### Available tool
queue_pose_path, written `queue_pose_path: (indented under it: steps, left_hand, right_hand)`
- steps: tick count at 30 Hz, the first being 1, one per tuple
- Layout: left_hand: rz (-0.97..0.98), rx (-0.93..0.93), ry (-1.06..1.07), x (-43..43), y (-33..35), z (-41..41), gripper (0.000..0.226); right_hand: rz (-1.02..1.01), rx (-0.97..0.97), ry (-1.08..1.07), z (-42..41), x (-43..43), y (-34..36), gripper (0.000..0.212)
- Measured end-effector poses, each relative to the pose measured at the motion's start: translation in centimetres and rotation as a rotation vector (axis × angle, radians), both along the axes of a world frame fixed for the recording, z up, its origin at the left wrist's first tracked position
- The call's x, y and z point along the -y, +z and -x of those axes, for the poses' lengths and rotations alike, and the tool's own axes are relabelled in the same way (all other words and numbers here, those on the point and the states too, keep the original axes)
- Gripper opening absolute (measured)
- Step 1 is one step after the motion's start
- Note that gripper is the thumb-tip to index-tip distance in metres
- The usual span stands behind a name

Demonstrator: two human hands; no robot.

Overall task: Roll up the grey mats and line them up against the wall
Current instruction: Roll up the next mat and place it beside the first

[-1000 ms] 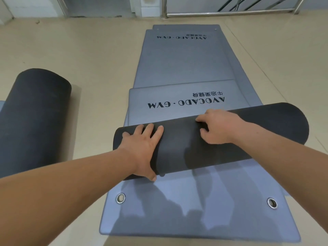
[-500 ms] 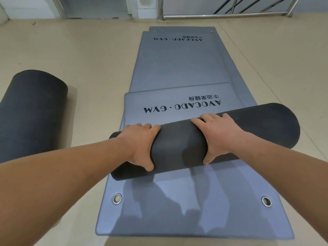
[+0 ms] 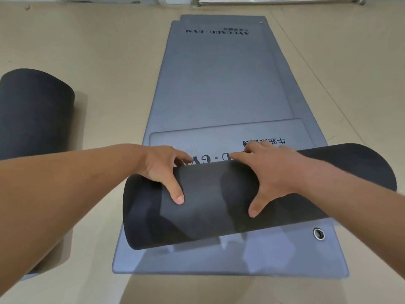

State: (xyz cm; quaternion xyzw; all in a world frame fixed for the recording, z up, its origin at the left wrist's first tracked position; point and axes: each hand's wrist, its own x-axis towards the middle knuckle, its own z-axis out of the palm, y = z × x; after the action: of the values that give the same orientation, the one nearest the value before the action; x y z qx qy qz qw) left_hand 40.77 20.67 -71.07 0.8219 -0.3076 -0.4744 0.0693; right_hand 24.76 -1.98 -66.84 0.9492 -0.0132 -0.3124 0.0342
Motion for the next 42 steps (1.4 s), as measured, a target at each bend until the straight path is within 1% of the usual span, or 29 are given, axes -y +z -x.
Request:
queue_pose_path:
  steps: [2,4,6,7,10,11,12,13,15,17,19,21,22,23,24,26,27,28,30,33,36,38,40,42]
  left_hand:
    - [0.031,0.064,0.032,-0.3,0.0,-1.1,0.132]
    - [0.050,0.135,0.062,-0.8,0.2,-1.5,0.129]
    - [0.076,0.212,0.083,-1.3,0.6,-1.6,0.114]
    - [0.106,0.281,0.087,-1.6,0.9,-1.5,0.104]
    - [0.260,0.606,0.070,-2.4,1.4,-0.6,0.075]
    - [0.301,0.667,0.043,-2.6,1.3,0.1,0.071]
    - [0.315,0.700,-0.016,-2.7,1.1,1.1,0.073]
    - [0.299,0.725,-0.101,-2.8,0.7,2.3,0.083]
    - [0.192,0.794,-0.237,-2.8,-0.6,4.1,0.112]
    - [0.083,0.875,-0.260,-2.8,-1.8,4.3,0.134]
    - [0.025,0.946,-0.255,-2.7,-2.5,4.0,0.141]
    - [0.000,0.961,-0.250,-2.4,-3.0,3.7,0.145]
    - [-0.012,0.953,-0.244,-2.1,-3.2,3.5,0.149]
    - [-0.027,0.938,-0.238,-1.9,-3.3,3.3,0.152]
    - [-0.040,0.920,-0.234,-1.6,-3.3,2.9,0.154]
    - [-0.043,0.882,-0.241,-1.0,-2.9,2.0,0.154]
    - [-0.040,0.865,-0.248,-0.8,-2.6,1.6,0.152]
    - [-0.032,0.850,-0.252,-0.6,-2.3,1.1,0.148]
    - [-0.008,0.834,-0.243,-0.4,-1.8,0.5,0.140]
    - [0.000,0.824,-0.248,0.0,-1.1,0.4,0.127]
    - [-0.006,0.812,-0.257,0.3,-0.4,1.5,0.115]
    - [-0.002,0.767,-0.234,0.5,0.0,2.7,0.102]
    - [0.011,0.672,-0.173,0.9,0.2,3.8,0.093]
    - [0.003,0.549,-0.104,1.4,0.4,4.5,0.094]
  right_hand:
    - [0.081,0.030,0.023,0.7,-1.9,-1.1,0.155]
    - [0.129,0.035,0.032,0.6,-2.7,-2.3,0.165]
    - [0.090,0.032,0.018,-0.7,-1.9,-2.2,0.164]
    - [0.048,0.025,-0.002,-1.5,-1.3,-1.8,0.161]
    - [-0.115,0.031,-0.127,-3.6,0.4,-0.6,0.150]
    - [-0.151,0.063,-0.169,-4.2,0.8,-0.5,0.145]
    - [-0.172,0.113,-0.202,-4.8,1.1,-0.4,0.139]
    - [-0.176,0.170,-0.224,-5.4,1.2,-0.3,0.132]
    - [-0.154,0.291,-0.238,-6.6,1.3,-0.2,0.109]
    - [-0.117,0.395,-0.231,-7.2,1.2,-0.4,0.082]
    - [-0.087,0.446,-0.232,-7.3,1.0,-0.7,0.060]
    - [-0.047,0.447,-0.202,-6.9,0.6,-1.2,0.052]
    - [-0.035,0.432,-0.176,-6.5,0.5,-1.5,0.056]
    - [-0.024,0.400,-0.147,-6.1,0.4,-1.8,0.067]
    - [0.001,0.349,-0.113,-5.6,0.3,-2.1,0.087]
    - [0.097,0.278,-0.049,-4.5,0.2,-3.5,0.133]
    - [0.152,0.286,-0.030,-4.1,0.3,-4.5,0.147]
    - [0.197,0.317,-0.023,-3.7,0.3,-5.4,0.154]
    - [0.233,0.416,-0.014,-3.2,0.3,-6.6,0.156]
    - [0.171,0.547,0.037,-2.1,0.3,-7.5,0.148]
    - [0.148,0.586,0.075,-0.7,0.7,-8.0,0.148]
    - [0.127,0.600,0.084,0.1,1.2,-7.9,0.150]
    - [0.107,0.584,0.091,0.6,1.8,-7.4,0.150]
    - [0.097,0.552,0.108,0.9,2.7,-6.6,0.146]
